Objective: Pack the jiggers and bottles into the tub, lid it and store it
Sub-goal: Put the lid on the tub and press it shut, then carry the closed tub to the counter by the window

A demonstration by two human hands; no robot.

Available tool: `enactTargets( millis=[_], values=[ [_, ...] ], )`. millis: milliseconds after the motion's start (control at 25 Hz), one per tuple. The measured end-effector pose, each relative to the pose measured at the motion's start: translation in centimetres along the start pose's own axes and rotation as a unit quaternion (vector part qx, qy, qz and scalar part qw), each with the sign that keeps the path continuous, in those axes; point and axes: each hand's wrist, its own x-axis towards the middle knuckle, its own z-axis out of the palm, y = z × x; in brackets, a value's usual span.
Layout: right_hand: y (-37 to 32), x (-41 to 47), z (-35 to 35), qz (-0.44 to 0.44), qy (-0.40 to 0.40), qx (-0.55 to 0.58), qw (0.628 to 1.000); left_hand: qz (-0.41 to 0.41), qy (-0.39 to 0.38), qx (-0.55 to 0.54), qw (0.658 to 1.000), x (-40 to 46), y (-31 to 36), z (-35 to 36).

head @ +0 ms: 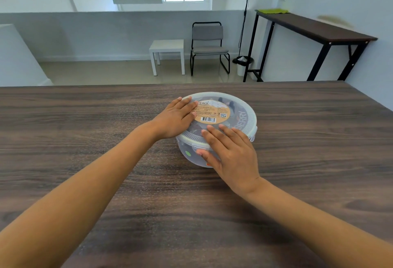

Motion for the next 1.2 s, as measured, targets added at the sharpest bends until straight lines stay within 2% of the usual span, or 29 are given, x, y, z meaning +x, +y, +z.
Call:
enactTargets(
  millis=[200,280,360,400,480,560,600,640,680,760,960,1080,1200],
  values=[
    [0.0,-0.1,-1.2,0.043,-0.084,0.06,0.994,-0.006,0.02,-0.03,0.999,-0.2,0.1,0.0],
    [0.8,0.1,-1.6,0.119,-0.11,0.144,0.976,-0.026,0.053,-0.087,0.994,-0.5,0.1,0.2],
    [2.4,0.7,-1.7,0.233,-0.119,0.246,0.933,-0.062,0.103,-0.179,0.976,-1.0,0.2,0.3],
    [3.4,1.3,-1.6,0.297,-0.119,0.303,0.898,-0.087,0.128,-0.226,0.962,-1.1,0.1,0.4],
    [5.3,2.5,-1.3,0.433,-0.143,0.401,0.795,-0.158,0.156,-0.329,0.918,-1.3,0.4,0.4],
    [6.5,3.4,-1.2,0.536,-0.177,0.468,0.68,-0.228,0.149,-0.485,0.831,-1.5,0.8,0.3],
    [6.7,3.7,-0.9,0.568,-0.184,0.505,0.623,-0.258,0.133,-0.555,0.78,-1.8,1.0,0.4],
    [6.9,3.9,-0.7,0.591,-0.182,0.547,0.565,-0.284,0.112,-0.597,0.742,-2.2,1.2,0.5],
    [7.2,4.0,-0.6,0.605,-0.178,0.584,0.511,-0.303,0.091,-0.612,0.725,-2.6,1.3,0.6],
    [7.2,4.0,-0.8,0.614,-0.194,0.618,0.451,-0.32,0.065,-0.625,0.709,-3.2,1.4,0.9],
    [6.7,3.3,-1.5,0.612,-0.224,0.622,0.434,-0.32,0.075,-0.653,0.683,-3.9,2.2,1.5],
    [6.7,3.5,-1.5,0.615,-0.231,0.622,0.427,-0.32,0.094,-0.654,0.679,-4.0,2.2,2.0],
    [7.0,3.6,-1.4,0.613,-0.239,0.619,0.429,-0.323,0.107,-0.665,0.664,-4.0,2.2,2.2]
  ],
)
